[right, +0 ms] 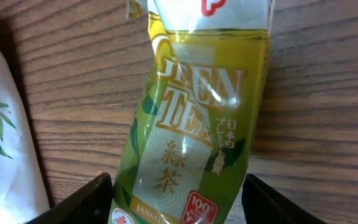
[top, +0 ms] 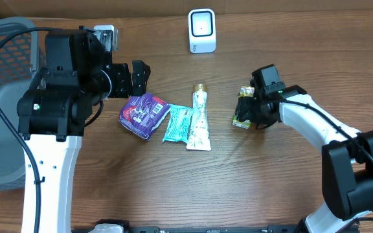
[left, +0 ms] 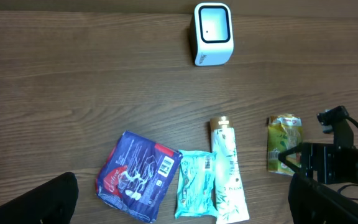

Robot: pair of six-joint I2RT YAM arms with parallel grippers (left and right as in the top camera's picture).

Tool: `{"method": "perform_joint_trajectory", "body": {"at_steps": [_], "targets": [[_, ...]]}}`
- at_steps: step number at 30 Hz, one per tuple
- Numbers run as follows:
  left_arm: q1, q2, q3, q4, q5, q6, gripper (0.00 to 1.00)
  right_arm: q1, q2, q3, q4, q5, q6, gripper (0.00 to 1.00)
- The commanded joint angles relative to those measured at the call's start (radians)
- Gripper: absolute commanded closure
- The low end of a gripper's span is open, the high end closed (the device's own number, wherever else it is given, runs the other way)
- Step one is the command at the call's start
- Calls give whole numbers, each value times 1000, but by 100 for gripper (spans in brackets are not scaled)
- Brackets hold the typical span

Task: Scan the item barcode
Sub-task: 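Lift the green tea carton with the right gripper and turn it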

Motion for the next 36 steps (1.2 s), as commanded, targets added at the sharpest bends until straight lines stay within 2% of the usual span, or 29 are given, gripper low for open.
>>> {"method": "perform_joint_trajectory", "body": {"at_steps": [1, 14, 20, 24, 26, 29, 36], "targets": [[4, 9, 13, 2, -9, -14, 0, -12, 22, -8, -49, 40, -38, 33], [4, 9, 13, 2, -9, -14, 0, -81, 22, -6, -126, 43, -317, 33], [4, 9, 13, 2, -9, -14, 0, -81, 22, 100, -177, 35, -344, 32], [4, 9, 13, 1, -9, -14, 0, -81, 22, 249, -276, 36, -429, 27], [4, 9, 13, 2, -9, -14, 0, -83, 22, 299, -297, 32, -509, 18], [4, 9, 13, 2, -9, -14, 0, -103, 31, 305, -278, -49, -665, 17], [4, 9, 13, 2, -9, -14, 0, -315, 111, 305, -235, -413, -686, 15]]}}
